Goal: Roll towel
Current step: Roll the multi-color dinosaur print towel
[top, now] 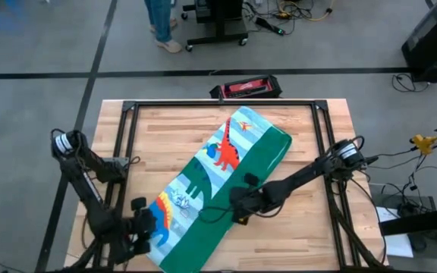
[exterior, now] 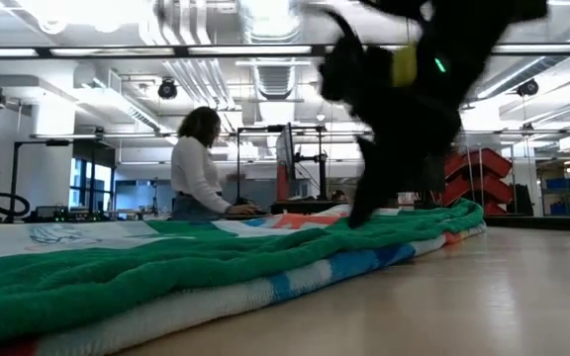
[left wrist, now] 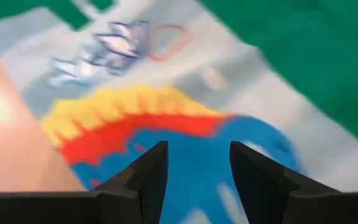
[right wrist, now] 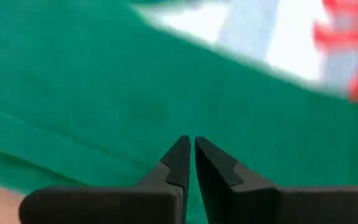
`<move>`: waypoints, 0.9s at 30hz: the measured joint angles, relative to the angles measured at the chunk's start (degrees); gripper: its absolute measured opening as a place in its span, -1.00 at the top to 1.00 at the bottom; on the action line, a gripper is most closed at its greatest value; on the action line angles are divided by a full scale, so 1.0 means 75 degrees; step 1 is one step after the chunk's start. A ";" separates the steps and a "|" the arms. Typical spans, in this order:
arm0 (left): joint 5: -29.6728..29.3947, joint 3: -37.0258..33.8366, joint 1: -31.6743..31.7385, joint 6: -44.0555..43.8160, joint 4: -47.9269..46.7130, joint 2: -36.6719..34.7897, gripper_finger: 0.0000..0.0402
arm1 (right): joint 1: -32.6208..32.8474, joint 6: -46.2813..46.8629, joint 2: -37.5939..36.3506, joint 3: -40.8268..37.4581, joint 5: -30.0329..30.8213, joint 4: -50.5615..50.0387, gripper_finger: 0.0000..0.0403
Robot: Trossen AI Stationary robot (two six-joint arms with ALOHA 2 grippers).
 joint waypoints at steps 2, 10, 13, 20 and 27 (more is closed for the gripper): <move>-0.0010 -0.0059 0.0515 0.0529 0.0029 -0.0005 0.22 | -0.0003 0.0315 -0.0201 -0.0308 0.0264 0.0177 0.99; -0.0017 -0.0763 0.2864 0.2770 0.1093 -0.0008 0.22 | -0.0455 0.0441 -0.0277 -0.1398 -0.0001 0.1398 1.00; 0.0052 -0.1276 0.3604 0.3408 0.1770 -0.0013 0.22 | -0.0648 0.0325 -0.0333 -0.1569 0.0298 0.1317 1.00; 0.0010 -0.2456 0.4718 0.4780 0.3516 -0.0086 0.22 | -0.1154 -0.0235 -0.0323 -0.1560 0.0556 0.1274 1.00; -0.0601 -0.2980 0.5469 0.6287 0.4273 -0.0300 0.22 | -0.1299 -0.1149 -0.0424 -0.1259 0.0934 0.1100 1.00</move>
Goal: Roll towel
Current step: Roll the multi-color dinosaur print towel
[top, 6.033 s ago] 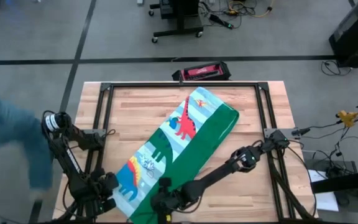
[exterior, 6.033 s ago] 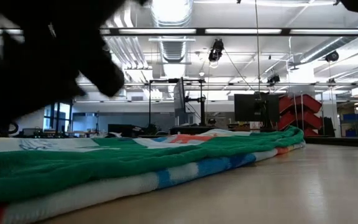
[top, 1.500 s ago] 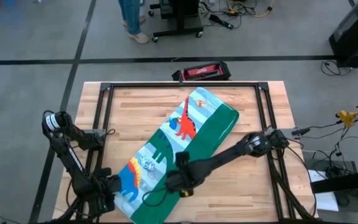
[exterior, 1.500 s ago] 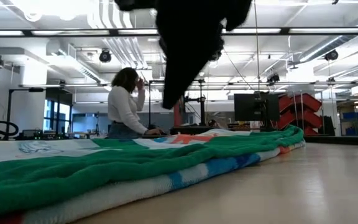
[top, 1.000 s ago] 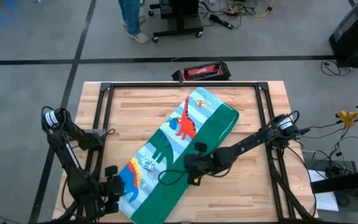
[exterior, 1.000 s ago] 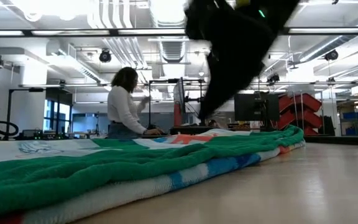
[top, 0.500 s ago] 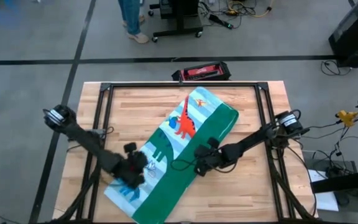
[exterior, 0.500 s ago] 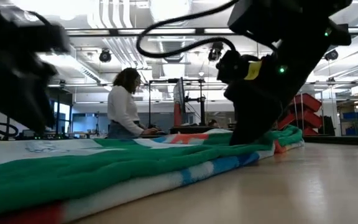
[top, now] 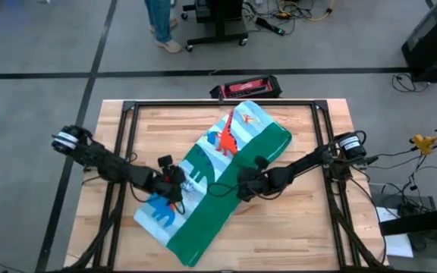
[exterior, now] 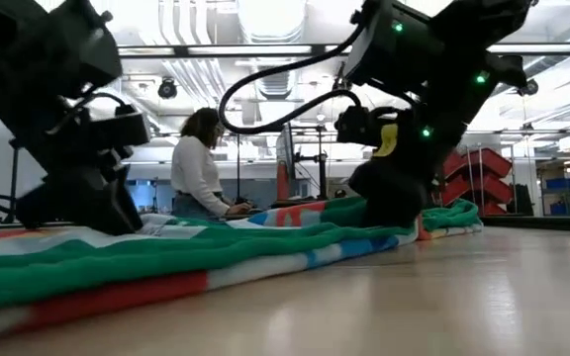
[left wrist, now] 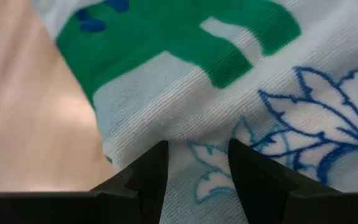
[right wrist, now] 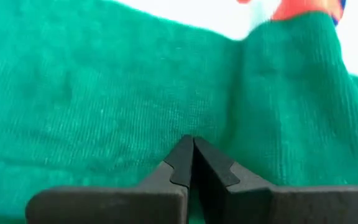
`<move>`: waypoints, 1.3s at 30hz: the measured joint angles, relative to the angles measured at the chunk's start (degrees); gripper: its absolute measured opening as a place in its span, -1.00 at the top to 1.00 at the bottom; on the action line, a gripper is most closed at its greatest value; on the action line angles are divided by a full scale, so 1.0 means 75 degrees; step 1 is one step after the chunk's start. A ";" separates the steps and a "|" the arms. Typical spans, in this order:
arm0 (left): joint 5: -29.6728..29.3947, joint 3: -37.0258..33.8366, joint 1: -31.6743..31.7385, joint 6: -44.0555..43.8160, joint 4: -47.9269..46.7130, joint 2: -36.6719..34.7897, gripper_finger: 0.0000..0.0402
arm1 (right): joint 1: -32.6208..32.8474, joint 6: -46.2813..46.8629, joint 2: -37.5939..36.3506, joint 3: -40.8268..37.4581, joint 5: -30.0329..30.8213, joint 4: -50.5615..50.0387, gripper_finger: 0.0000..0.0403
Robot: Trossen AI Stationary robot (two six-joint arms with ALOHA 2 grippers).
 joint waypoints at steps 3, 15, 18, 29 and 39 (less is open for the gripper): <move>0.0116 -0.0055 0.0289 0.0408 0.0035 -0.0248 0.22 | -0.0020 -0.0231 -0.0230 0.0278 0.0095 0.0078 1.00; 0.2290 0.0778 -0.0256 0.0264 -0.1967 -0.2110 0.22 | 0.1690 -0.1561 0.0683 0.2522 -0.0525 0.1726 1.00; 0.3259 0.1151 -0.0530 -0.0047 -0.2790 -0.2404 0.22 | 0.1932 -0.1804 0.1535 0.3592 -0.0663 0.1806 0.98; 0.4475 0.1588 -0.1730 -0.0678 -0.4810 -0.2517 0.19 | 0.1914 -0.2842 0.4396 0.7864 -0.3878 0.0839 0.38; 0.4473 0.0859 -0.2137 -0.0943 -0.4830 -0.2538 0.08 | 0.1890 -0.3422 0.6333 1.0599 -0.3916 -0.0526 -0.08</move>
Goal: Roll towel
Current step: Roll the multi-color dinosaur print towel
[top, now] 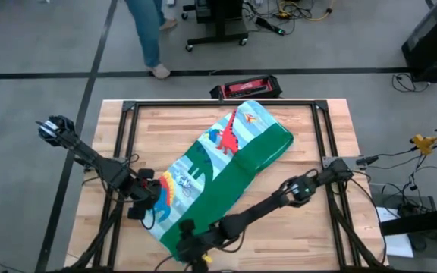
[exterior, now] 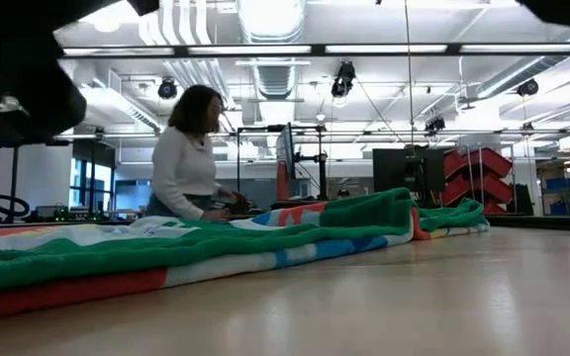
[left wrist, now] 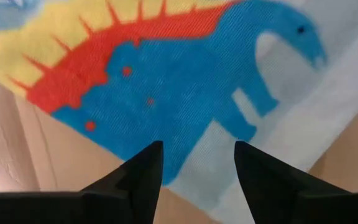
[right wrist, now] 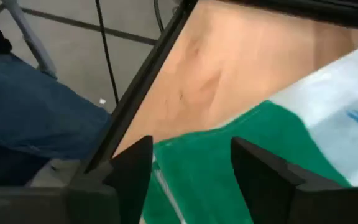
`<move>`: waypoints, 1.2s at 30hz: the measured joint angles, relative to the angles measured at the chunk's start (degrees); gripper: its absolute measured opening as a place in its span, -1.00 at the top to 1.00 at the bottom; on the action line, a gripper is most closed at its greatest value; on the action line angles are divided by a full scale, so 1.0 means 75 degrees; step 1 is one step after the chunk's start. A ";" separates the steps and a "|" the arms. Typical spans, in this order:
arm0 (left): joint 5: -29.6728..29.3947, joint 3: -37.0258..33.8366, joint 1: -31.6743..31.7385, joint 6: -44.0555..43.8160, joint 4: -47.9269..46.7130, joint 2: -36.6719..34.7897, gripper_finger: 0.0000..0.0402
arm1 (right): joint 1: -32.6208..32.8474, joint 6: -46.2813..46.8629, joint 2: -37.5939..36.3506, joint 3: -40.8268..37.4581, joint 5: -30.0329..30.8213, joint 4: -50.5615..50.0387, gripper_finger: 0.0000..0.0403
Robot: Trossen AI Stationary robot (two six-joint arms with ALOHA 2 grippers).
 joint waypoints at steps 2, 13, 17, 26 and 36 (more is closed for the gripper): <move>-0.0005 -0.0102 0.0000 0.0029 0.0053 0.0000 0.08 | 0.0009 0.0038 -0.0058 -0.0148 0.0018 -0.0008 -0.15; -0.0064 -0.0459 0.0003 0.0059 0.0598 0.0041 0.17 | 0.0158 -0.0349 0.0081 -0.0149 0.0410 -0.0139 -0.43; -0.0063 -0.0464 0.0003 0.0006 0.0735 0.0047 0.20 | 0.0143 -0.0411 0.0239 -0.0125 0.0441 -0.0070 -0.44; -0.0014 -0.0464 0.0003 -0.0048 0.0734 0.0055 0.20 | 0.0079 0.0043 0.0375 -0.0152 0.0811 -0.0100 -0.18; 0.1012 -0.0464 -0.0318 -0.0191 0.0539 0.0055 0.22 | 0.0045 0.0453 0.0371 -0.0157 0.0925 -0.0374 0.91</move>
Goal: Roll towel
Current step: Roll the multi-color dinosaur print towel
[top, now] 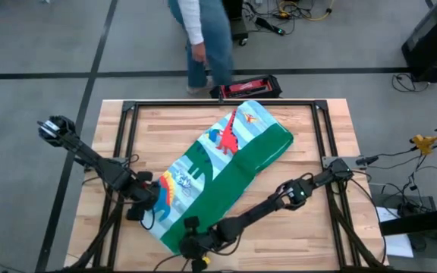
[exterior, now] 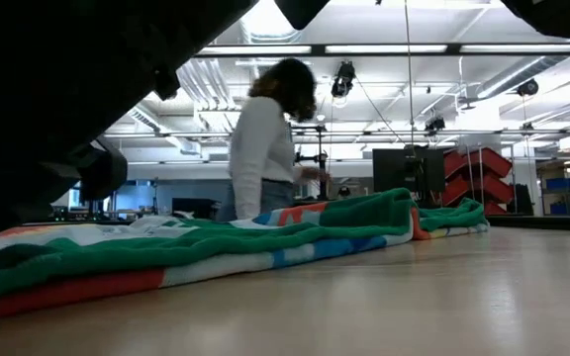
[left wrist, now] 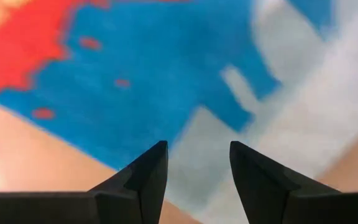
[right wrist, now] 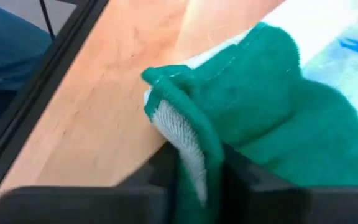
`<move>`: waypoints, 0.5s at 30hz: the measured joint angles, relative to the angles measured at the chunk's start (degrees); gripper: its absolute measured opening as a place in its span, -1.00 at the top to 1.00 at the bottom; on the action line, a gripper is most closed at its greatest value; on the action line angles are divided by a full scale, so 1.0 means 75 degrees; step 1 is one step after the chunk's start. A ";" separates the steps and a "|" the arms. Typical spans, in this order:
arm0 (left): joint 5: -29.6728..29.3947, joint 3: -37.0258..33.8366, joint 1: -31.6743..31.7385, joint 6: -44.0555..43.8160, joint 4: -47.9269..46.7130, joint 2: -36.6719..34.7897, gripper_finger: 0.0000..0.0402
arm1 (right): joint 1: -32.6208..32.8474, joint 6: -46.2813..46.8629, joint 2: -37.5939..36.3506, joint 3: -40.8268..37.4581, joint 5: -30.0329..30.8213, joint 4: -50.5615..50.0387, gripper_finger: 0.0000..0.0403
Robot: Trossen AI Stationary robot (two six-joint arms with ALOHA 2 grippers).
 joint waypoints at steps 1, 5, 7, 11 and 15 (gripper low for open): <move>0.0111 0.0000 -0.0116 -0.0005 0.0006 0.0007 0.21 | 0.0010 0.0028 0.0000 0.0002 0.0002 -0.0023 0.93; 0.0399 0.0000 -0.0636 -0.0285 0.0010 0.0043 0.17 | 0.0019 0.0389 -0.0006 0.0003 -0.0041 -0.0116 0.84; 0.0470 0.0000 -0.0862 -0.0467 0.0016 0.0065 0.15 | 0.0019 0.0432 -0.0006 0.0003 -0.0067 -0.0122 0.83; 0.0344 0.0000 -0.1283 -0.0606 0.0097 0.0161 0.13 | 0.0019 0.0454 -0.0006 -0.0003 -0.0073 -0.0133 0.91; -0.0636 0.0000 -0.1595 -0.0828 0.0087 0.0490 0.13 | 0.0019 0.0458 -0.0006 -0.0006 -0.0079 -0.0125 0.93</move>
